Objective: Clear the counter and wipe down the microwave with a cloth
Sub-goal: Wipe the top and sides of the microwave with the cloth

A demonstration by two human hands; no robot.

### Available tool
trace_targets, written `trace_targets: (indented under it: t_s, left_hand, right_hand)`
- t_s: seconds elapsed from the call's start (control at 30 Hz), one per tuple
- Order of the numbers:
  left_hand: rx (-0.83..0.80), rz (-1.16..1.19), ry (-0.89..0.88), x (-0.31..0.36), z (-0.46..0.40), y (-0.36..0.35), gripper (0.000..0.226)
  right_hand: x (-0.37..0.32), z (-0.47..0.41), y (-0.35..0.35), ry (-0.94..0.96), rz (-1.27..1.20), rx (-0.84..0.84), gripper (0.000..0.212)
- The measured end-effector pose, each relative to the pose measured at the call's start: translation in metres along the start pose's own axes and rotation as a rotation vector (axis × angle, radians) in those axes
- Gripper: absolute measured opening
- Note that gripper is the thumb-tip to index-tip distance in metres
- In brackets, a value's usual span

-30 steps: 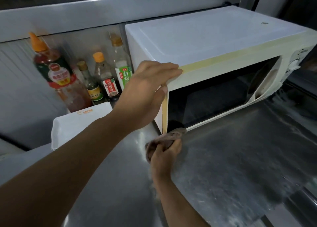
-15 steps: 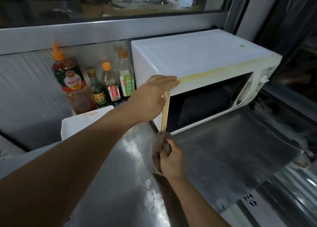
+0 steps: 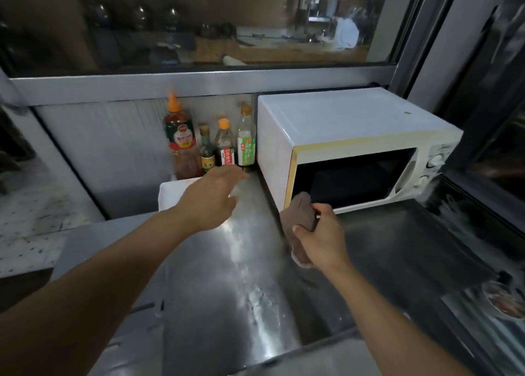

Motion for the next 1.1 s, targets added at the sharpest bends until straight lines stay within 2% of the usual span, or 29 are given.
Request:
trace_targets:
  t_s: [0.13, 0.27, 0.57, 0.7, 0.83, 1.1]
  left_hand:
    - [-0.053, -0.013, 0.096, -0.003, 0.043, 0.008, 0.051]
    - [-0.089, -0.035, 0.143, -0.006, 0.07, 0.012, 0.047]
    - [-0.091, -0.01, 0.085, -0.026, 0.059, 0.016, 0.048]
    - [-0.088, -0.001, -0.028, -0.042, 0.029, 0.012, 0.052]
    - [-0.071, -0.004, -0.19, -0.063, -0.01, 0.012, 0.053]
    - [-0.107, 0.017, -0.469, -0.099, -0.076, 0.007, 0.052]
  right_hand:
    - [-0.02, 0.016, 0.002, 0.023, -0.03, -0.041, 0.035]
    - [-0.036, 0.026, -0.001, 0.06, -0.018, -0.065, 0.031]
    - [-0.059, 0.012, -0.01, 0.057, -0.073, -0.025, 0.03]
    - [-0.062, 0.001, -0.016, 0.012, -0.148, 0.1, 0.029]
    - [-0.069, -0.007, -0.031, 0.015, -0.2, 0.237, 0.02]
    - [-0.093, -0.007, -0.042, 0.006, -0.152, 0.676, 0.023]
Point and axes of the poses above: each hand's wrist, its own z-axis away from the middle knuckle, its own y-axis out of the back of the hand, x = y × z, the point moved 5 cm from there along -z, towards the middle knuckle, and after that the axes turned 15 degrees about -z, right-handed, at the moved point
